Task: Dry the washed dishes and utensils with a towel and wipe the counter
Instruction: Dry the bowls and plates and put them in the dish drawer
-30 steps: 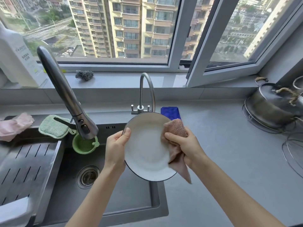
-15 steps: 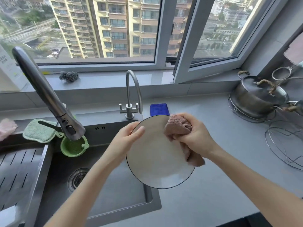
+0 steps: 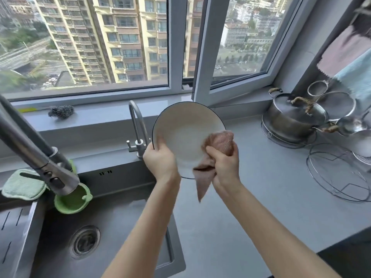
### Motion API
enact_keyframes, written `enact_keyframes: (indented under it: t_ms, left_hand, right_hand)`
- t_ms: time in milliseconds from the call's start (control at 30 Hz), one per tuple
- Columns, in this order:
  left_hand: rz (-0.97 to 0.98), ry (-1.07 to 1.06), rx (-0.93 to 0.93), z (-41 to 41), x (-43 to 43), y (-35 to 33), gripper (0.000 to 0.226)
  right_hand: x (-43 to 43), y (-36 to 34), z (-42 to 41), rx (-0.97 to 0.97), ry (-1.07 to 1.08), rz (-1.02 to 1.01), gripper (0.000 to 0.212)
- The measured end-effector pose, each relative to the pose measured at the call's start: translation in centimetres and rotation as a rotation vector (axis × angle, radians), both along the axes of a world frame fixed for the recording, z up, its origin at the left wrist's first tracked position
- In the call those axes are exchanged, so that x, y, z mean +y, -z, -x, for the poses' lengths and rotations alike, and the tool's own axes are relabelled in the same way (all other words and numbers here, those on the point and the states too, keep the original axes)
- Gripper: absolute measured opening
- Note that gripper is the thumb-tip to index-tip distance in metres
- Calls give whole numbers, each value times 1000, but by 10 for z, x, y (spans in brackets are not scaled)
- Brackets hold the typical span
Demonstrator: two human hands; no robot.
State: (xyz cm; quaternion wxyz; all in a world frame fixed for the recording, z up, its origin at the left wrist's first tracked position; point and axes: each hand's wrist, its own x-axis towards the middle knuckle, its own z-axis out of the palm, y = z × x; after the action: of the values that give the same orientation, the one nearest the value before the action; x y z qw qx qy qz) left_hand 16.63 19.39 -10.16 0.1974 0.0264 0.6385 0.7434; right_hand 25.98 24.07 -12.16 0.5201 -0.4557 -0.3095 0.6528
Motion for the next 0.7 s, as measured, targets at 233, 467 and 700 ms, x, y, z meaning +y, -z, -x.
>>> enact_keyframes:
  t_ms: [233, 467, 700]
  left_hand:
    - [-40, 373, -138, -5, -8, 46, 28]
    - [270, 1052, 434, 37, 12, 14, 9]
    - [296, 589, 264, 24, 22, 30, 26]
  right_hand:
    - [20, 5, -23, -252, 7, -37, 48]
    - [44, -25, -53, -645, -686, -307, 54]
    - [54, -11, -49, -378, -437, -123, 50]
